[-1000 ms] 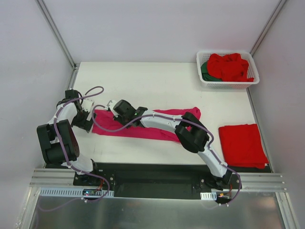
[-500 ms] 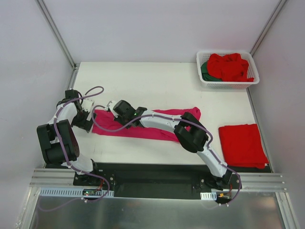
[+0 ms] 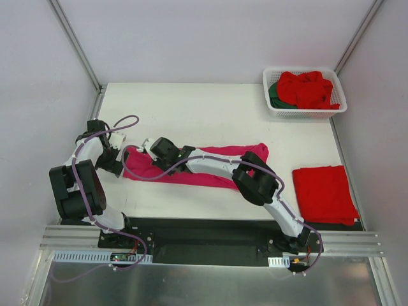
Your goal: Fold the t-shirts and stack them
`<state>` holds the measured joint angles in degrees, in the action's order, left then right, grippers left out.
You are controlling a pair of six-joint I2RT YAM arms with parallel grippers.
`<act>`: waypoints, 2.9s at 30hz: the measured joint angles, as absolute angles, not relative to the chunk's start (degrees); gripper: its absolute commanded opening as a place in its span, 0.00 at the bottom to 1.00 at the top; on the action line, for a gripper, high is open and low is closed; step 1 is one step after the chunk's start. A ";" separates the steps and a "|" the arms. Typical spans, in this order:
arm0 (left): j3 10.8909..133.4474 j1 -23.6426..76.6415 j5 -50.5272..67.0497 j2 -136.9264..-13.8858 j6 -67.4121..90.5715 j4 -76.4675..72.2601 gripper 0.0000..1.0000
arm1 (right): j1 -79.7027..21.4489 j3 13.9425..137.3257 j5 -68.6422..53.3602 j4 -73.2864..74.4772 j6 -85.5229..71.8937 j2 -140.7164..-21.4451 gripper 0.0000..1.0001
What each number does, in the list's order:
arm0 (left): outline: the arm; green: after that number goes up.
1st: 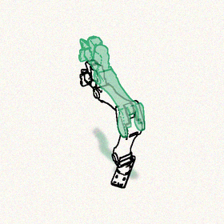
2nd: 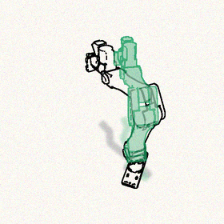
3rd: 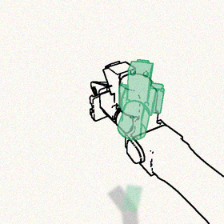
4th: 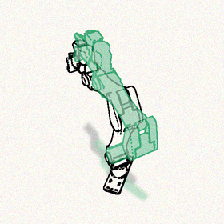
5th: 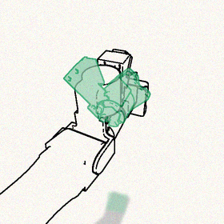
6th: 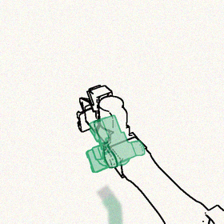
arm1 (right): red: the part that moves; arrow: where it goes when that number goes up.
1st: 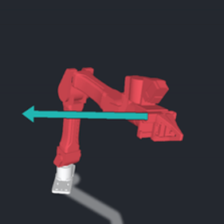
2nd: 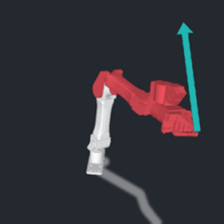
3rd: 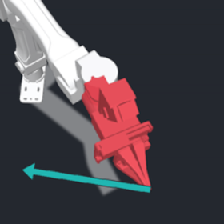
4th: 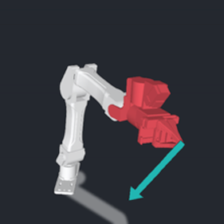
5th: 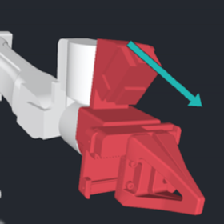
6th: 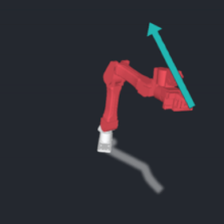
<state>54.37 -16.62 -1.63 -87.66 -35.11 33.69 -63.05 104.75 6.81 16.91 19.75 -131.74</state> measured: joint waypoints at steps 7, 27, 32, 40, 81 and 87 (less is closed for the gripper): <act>54.37 -16.62 -1.58 -87.66 -35.11 33.69 0.99 | -64.77 103.22 7.09 17.21 19.75 -131.07 0.06; 54.81 -15.84 0.38 -85.03 -34.48 34.06 0.99 | -63.79 91.92 16.73 18.63 17.10 -118.50 0.27; 57.08 -8.23 -0.56 -84.55 -34.33 34.17 0.99 | -56.88 86.02 21.82 20.97 12.88 -108.47 0.27; 61.80 3.60 6.81 -85.73 -33.67 35.44 0.99 | -46.48 78.96 24.64 27.11 6.48 -100.09 0.27; 45.65 9.54 8.67 -85.89 -32.45 21.28 0.99 | -36.88 53.65 12.69 20.64 -0.71 -93.67 0.74; 43.22 7.86 8.86 -83.46 -33.06 19.18 0.99 | -36.88 53.65 11.60 20.32 -0.69 -93.76 0.74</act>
<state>43.22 7.86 8.86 -83.46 -33.06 19.18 -36.88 53.65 11.60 20.32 -0.69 -93.76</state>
